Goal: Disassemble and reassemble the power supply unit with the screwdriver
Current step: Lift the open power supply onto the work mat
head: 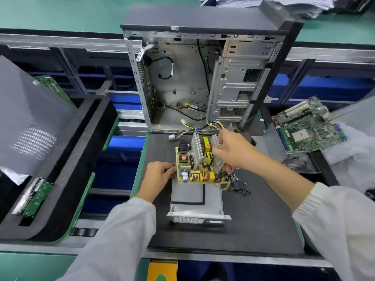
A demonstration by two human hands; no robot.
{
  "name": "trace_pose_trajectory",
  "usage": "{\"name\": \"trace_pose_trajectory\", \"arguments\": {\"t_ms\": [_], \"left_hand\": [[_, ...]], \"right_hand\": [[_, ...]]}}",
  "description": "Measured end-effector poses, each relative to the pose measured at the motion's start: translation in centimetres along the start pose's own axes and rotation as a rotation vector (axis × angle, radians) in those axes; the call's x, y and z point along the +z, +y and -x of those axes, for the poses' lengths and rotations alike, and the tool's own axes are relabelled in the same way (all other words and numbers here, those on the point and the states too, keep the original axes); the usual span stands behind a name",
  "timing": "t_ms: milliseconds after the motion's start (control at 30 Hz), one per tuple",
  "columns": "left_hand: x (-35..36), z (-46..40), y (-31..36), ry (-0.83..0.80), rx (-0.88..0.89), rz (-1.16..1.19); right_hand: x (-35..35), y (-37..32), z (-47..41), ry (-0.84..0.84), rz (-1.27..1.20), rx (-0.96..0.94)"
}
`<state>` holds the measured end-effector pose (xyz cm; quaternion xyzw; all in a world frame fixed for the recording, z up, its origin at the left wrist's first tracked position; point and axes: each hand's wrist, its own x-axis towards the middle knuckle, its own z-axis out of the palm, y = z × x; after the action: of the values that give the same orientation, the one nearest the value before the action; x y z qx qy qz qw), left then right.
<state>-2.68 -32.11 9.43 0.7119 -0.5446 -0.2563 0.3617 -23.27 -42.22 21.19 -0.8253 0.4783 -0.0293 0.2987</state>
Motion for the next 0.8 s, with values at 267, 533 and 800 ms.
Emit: {"name": "trace_pose_trajectory", "arguments": {"t_ms": [267,533,800], "left_hand": [[0.2,-1.2,0.1,-0.08,0.022,0.043],[-0.7,-1.0,-1.4,-0.16,0.05,0.013],[-0.5,-1.1,-2.3,-0.185,0.032,0.03]], "right_hand": [[3.6,1.4,3.5,-0.097,0.015,0.055],[3.1,-0.1,1.9,-0.085,0.172,-0.032],[6.0,0.7,0.6,-0.098,0.274,-0.071]]}}
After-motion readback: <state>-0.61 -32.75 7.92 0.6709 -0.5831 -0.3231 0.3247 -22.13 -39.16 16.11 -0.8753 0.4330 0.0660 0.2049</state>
